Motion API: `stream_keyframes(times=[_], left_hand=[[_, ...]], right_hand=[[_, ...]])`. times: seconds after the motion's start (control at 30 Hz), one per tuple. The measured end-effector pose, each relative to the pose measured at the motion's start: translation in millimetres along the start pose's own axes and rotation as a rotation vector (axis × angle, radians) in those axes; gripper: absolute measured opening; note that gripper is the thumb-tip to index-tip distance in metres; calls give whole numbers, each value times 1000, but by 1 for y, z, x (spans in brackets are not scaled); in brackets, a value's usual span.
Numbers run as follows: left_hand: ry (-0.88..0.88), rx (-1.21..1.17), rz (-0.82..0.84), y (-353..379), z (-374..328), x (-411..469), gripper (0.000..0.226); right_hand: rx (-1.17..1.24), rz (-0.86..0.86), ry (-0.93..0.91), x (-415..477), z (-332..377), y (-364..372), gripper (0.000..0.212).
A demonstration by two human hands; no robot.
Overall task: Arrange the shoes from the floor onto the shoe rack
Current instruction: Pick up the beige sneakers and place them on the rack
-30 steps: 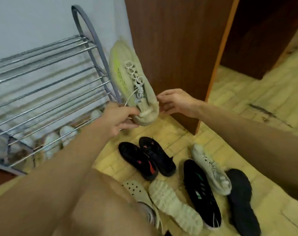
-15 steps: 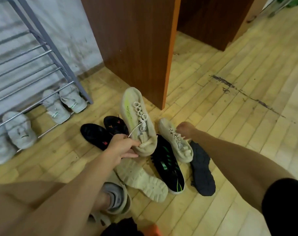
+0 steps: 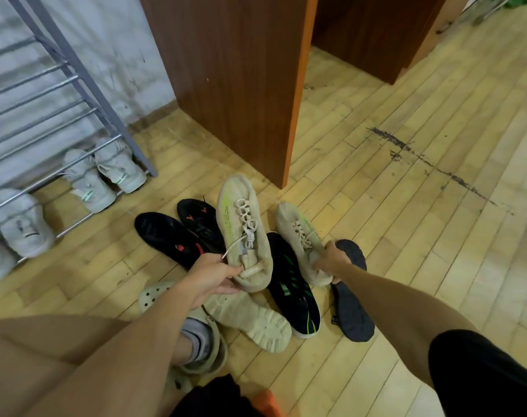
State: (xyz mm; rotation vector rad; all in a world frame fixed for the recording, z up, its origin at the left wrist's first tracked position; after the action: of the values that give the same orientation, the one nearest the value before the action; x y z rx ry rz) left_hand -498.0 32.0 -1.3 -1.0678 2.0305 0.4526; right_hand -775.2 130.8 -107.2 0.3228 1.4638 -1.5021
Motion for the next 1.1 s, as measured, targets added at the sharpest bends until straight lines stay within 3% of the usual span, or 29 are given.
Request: stream_keyframes(times=[0.07,0.13,0.23,0.43,0.57,0.7,0.9,1.03,1.1], left_hand=[[-3,8,-7,-4,-3,1,15],[-19,12,0,-7,-4,1,21],[-30,18,-29,-13,-9,-2,20],[-30,-169,-126,-18,-27,-13,13],[15,-324,-229,-45,-50,-26,23],[45,-442,-324,-104,-72,-37,38],[52,-402,-432,-210,-88,-74,11],[50,-443,-526,-270,-82,-80,24],[25,-443,-563,-294,-79,-78,11]], right_hand=[[37,106,34,-7,7,2,77],[95,213,43,-12,15,-1,60],[95,213,-28,-18,36,-29,46],[-19,34,-280,-59,115,-76,72],[71,60,-461,-86,186,-73,80],[127,62,-603,-114,258,-66,83],[44,157,-765,-145,358,-41,75],[56,187,-814,-148,422,-22,66],[71,213,-822,-145,450,-11,64]])
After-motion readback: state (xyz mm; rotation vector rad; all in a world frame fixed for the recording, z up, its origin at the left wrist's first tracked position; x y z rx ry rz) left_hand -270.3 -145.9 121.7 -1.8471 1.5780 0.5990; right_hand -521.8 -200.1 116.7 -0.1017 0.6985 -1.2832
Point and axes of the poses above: each hand's wrist, its own x-axis towards the middle knuckle, its own y-axis out of the palm, z = x × y, the point moved 10 cm from there along x, towards the middle knuckle, and after that the axes turned 2 degrees about -x, right-handed, at the moved point
